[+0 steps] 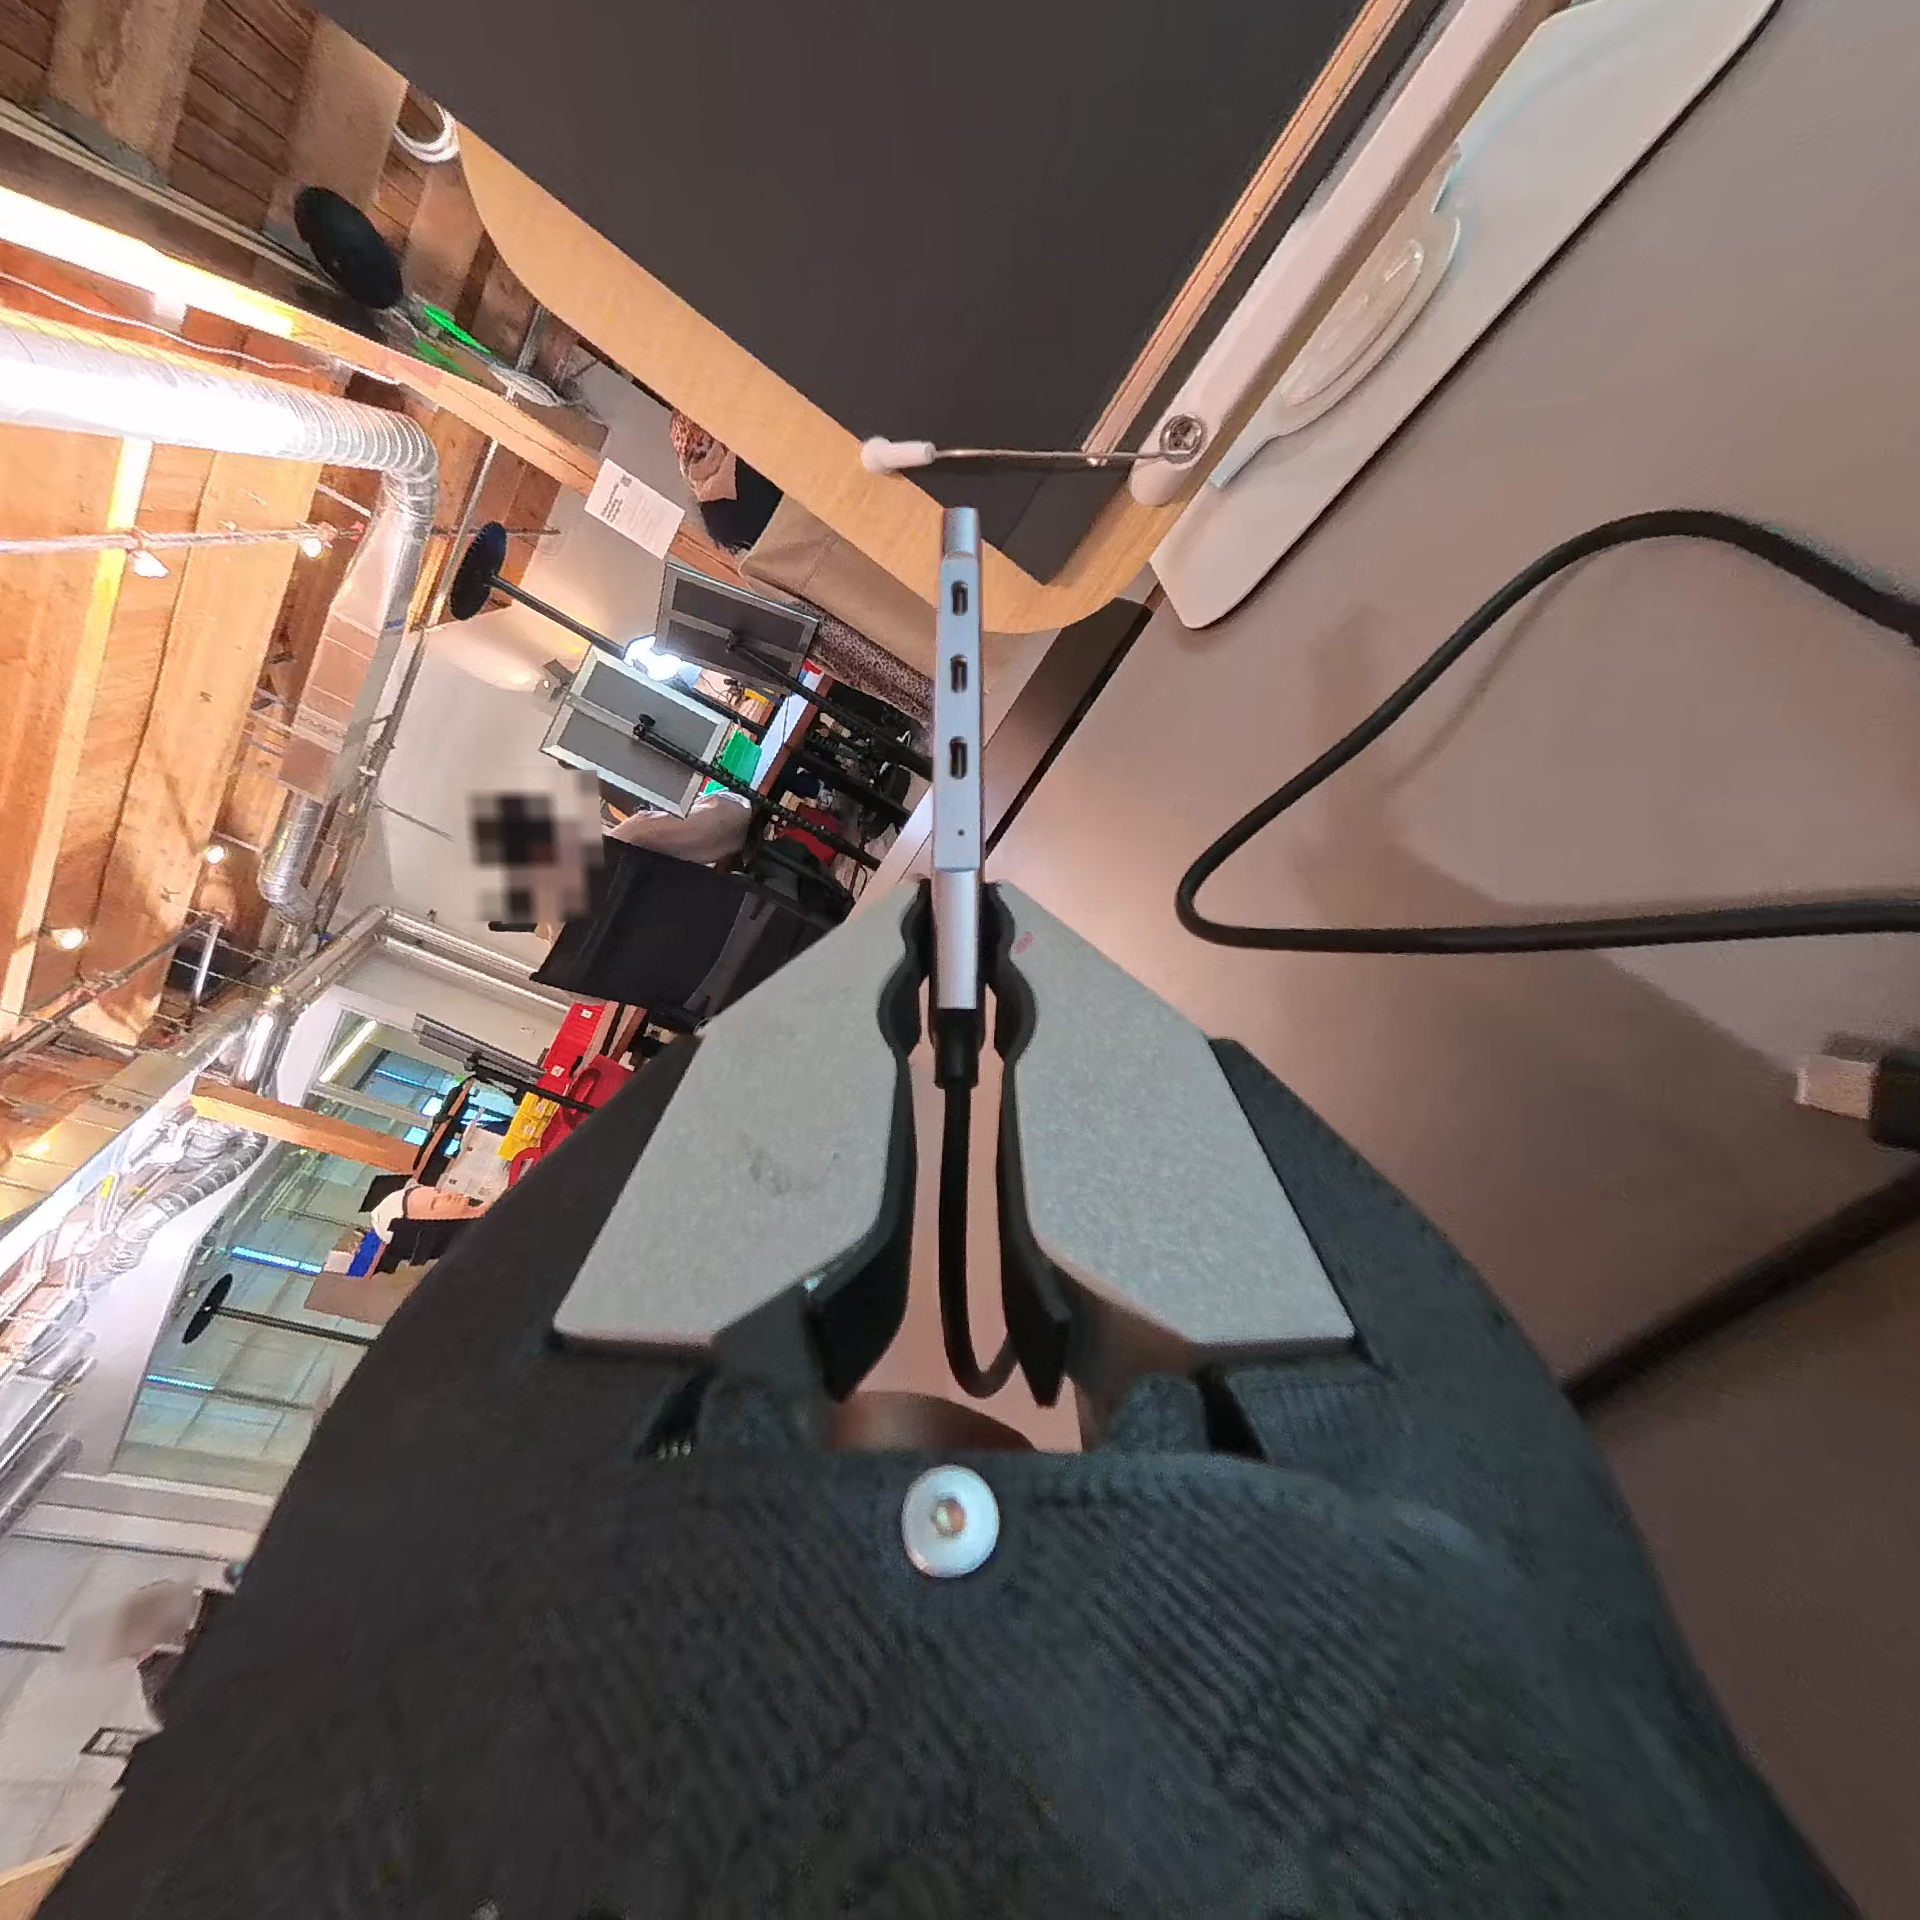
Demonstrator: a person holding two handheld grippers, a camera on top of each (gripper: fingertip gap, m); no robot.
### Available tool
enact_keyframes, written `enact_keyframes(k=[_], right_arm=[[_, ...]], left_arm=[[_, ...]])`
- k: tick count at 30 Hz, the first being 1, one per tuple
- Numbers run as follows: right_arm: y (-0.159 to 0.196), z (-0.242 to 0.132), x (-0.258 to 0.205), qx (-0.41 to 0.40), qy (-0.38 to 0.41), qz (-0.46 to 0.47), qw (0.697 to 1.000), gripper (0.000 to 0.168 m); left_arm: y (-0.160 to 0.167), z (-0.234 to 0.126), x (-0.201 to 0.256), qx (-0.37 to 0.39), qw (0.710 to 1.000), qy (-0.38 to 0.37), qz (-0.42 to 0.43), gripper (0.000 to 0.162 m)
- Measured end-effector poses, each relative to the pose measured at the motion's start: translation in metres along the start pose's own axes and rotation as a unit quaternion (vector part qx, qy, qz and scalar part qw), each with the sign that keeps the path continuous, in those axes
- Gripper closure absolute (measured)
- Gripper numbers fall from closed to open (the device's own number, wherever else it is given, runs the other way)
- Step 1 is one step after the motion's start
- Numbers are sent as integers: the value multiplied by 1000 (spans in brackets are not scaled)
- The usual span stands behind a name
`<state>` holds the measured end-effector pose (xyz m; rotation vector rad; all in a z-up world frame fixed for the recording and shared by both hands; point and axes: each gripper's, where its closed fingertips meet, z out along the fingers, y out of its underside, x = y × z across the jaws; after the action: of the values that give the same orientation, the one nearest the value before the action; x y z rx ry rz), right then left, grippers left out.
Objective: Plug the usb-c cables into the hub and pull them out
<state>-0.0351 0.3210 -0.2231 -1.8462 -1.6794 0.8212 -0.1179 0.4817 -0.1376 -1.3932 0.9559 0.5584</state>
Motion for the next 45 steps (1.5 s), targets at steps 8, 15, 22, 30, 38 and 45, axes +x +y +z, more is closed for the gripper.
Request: enact_keyframes(k=[8,15,22,30,38,45], right_arm=[[-23,18,44,46,139,78,986,150],[-19,35,50,-5,206,39,978,162],[-27,13,54,20,233,28,972,165],[-56,-36,57,144,249,48,957,165],[-56,-44,60,177,223,80,955,166],[-63,-51,56,209,194,102,953,166]], left_arm=[[-10,-1,11,15,1000,12,23,156],[-15,-2,17,23,999,14,30,156],[-17,-1,21,27,999,13,37,155],[-28,-5,16,56,997,-12,46,156],[-42,-9,37,87,993,12,84,156],[-49,-12,42,104,988,5,112,156]])
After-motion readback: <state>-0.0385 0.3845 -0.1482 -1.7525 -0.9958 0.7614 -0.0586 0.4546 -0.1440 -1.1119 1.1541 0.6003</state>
